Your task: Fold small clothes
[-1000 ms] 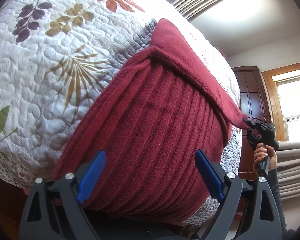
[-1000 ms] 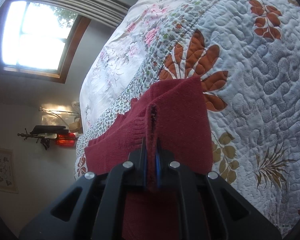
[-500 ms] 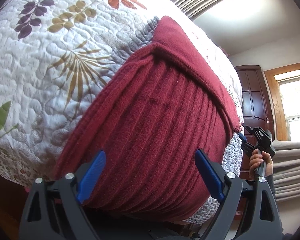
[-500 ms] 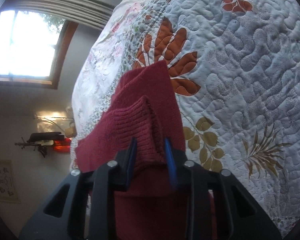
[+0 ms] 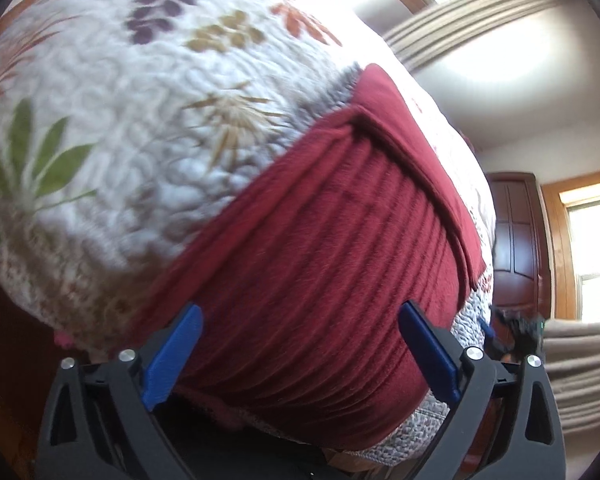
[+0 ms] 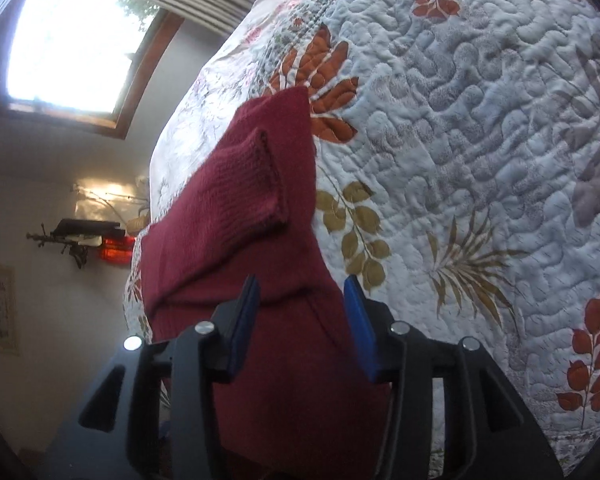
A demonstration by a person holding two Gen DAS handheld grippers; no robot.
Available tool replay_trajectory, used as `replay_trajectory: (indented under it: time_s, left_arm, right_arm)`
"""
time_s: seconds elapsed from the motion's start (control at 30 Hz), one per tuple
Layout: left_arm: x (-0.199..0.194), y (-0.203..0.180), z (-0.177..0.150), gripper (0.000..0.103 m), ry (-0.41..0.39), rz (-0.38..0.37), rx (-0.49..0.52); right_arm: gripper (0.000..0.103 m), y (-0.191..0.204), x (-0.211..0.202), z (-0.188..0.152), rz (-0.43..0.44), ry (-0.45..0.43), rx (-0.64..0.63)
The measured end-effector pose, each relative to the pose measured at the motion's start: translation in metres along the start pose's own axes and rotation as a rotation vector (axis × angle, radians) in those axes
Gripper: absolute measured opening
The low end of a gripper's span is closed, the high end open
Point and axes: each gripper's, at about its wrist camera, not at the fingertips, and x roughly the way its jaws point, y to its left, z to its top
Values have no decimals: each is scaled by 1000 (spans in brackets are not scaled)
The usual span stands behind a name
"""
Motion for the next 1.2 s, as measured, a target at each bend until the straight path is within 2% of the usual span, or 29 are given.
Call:
replay_trajectory:
  time_s: [0.07, 0.17, 0.27, 0.4, 0.6, 0.73, 0.93, 1.03, 1.13, 1.2]
  left_arm:
    - [-2, 7, -3, 99, 16, 16, 9]
    - [0, 22, -4, 99, 67, 44, 28]
    - [3, 41, -3, 99, 98, 61, 63]
    - [20, 69, 4, 99, 169, 45, 122]
    - [47, 88, 9, 99, 274, -37, 264]
    - [58, 91, 4, 99, 317, -90, 337]
    - [82, 96, -10, 98, 404, -98, 418]
    - [83, 97, -16, 90, 416, -89, 450]
    - [80, 91, -21, 64, 429, -109, 455]
    - [86, 85, -24, 63, 456, -114, 465]
  right_arm:
    - [63, -9, -2, -21, 14, 33, -20]
    - [75, -21, -9, -58, 17, 64, -42]
    - [81, -32, -17, -100, 27, 89, -44]
    - [81, -41, -28, -153, -6, 99, -59]
    - [82, -51, -34, -218, -33, 96, 9]
    - [83, -56, -32, -245, -64, 100, 14]
    - [84, -58, -26, -275, -75, 86, 48]
    - [84, -56, -21, -287, -69, 92, 39]
    - [84, -55, -16, -292, -67, 96, 24]
    - [84, -56, -13, -292, -51, 99, 22]
